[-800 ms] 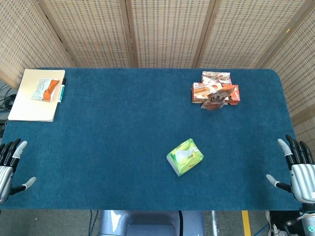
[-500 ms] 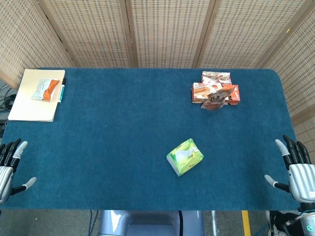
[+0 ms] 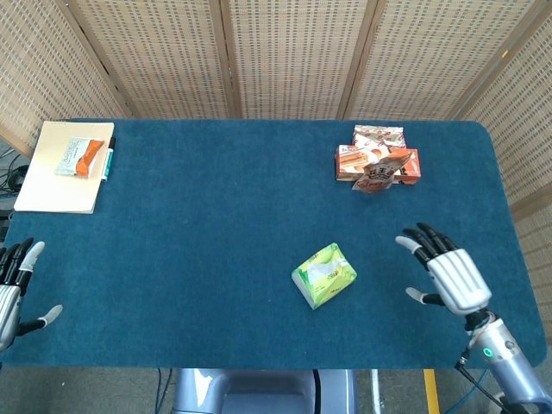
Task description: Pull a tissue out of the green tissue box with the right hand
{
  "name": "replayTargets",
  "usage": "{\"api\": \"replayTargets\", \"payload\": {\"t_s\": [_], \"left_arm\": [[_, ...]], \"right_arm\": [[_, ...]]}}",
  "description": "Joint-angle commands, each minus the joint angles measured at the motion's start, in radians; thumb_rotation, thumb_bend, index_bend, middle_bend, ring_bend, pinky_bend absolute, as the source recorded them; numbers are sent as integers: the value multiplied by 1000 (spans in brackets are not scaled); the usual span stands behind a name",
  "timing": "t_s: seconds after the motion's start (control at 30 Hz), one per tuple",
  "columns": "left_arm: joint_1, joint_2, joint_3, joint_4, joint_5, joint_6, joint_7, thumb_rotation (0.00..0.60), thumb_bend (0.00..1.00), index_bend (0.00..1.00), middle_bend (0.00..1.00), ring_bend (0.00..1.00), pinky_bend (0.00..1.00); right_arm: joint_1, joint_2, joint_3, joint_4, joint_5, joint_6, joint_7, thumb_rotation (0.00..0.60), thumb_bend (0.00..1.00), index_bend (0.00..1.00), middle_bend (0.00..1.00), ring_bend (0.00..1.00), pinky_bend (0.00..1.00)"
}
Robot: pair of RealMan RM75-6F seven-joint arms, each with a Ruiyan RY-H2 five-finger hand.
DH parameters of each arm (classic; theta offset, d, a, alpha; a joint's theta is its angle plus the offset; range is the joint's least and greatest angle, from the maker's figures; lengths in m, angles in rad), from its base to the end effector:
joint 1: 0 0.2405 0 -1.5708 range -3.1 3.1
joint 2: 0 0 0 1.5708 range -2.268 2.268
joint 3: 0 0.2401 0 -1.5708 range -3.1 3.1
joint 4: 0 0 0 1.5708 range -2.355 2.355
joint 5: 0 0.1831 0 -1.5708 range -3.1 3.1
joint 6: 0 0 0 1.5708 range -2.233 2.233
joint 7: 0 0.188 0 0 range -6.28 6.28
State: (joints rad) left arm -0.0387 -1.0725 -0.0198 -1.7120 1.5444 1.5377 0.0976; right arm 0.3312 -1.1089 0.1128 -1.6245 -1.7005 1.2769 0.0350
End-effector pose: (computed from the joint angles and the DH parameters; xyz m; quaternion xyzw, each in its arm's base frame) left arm -0.2723 0.2022 0.1829 -0.6033 -0.3719 -0.3773 0.5962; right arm -0.1968 -0.2833 0.1395 0.7193 -0.3025 0.4387 0.4457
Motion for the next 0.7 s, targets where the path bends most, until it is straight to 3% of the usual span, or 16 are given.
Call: {"api": "replayTargets", "payload": {"t_s": [0.03,0.33,0.7], "left_arm": [[-2,1,-3,-5,-7,-3,3,600,0,0,0,0,0],[-13,11,-16,-3,-47,-32,-19,600,0,0,0,0,0],[-24,21,-21,-1,-69,-57,-38,600,0,0,0,0,0]], "right_arm": [[133,-43,50,-59,49,-172,-65,600,114,264,291,219,322],[255,-185,106,-83,243,-335,-287,600,257,356,408,344,406],[318,-275,89,-79,389,-381,-459,600,260,410,438,367,415]]}}
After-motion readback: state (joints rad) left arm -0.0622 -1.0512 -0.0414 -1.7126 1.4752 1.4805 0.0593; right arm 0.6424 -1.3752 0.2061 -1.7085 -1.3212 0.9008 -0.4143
